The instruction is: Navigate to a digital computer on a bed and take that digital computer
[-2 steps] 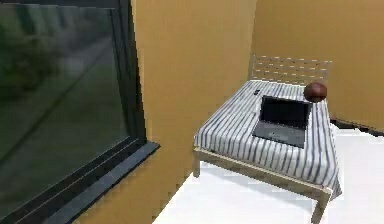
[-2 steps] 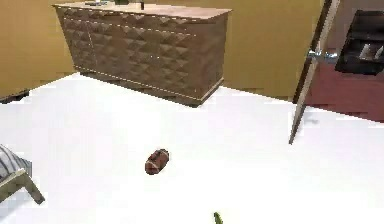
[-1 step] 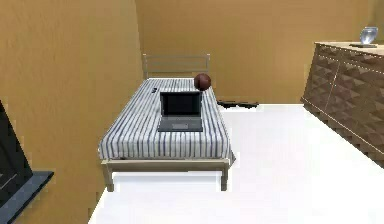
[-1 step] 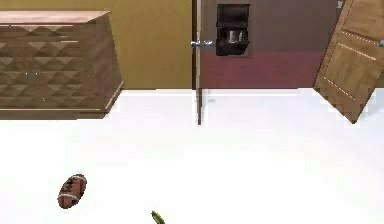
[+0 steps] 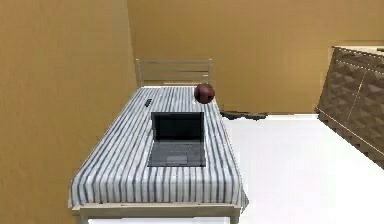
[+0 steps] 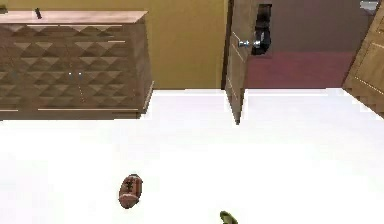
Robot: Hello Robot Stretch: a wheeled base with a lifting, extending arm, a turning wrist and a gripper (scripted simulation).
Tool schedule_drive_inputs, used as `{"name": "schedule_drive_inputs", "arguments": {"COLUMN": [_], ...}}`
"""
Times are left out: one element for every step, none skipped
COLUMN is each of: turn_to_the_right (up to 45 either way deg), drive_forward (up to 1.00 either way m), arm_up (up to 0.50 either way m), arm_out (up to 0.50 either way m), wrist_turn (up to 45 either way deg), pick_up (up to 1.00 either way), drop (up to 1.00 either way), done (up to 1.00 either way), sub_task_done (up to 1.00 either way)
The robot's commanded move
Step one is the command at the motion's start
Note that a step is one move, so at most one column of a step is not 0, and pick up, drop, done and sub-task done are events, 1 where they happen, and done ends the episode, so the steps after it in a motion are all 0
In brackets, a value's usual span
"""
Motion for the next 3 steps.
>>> {"name": "schedule_drive_inputs", "arguments": {"turn_to_the_right": [45.0,0.0,-45.0], "drive_forward": [0.0,0.5,0.0], "arm_up": [0.0,0.0,0.0], "arm_out": [0.0,0.0,0.0], "wrist_turn": [0.0,0.0,0.0], "pick_up": [0.0,0.0,0.0], "drop": [0.0,0.0,0.0], "done": [0.0,0.0,0.0], "sub_task_done": [0.0,0.0,0.0]}}
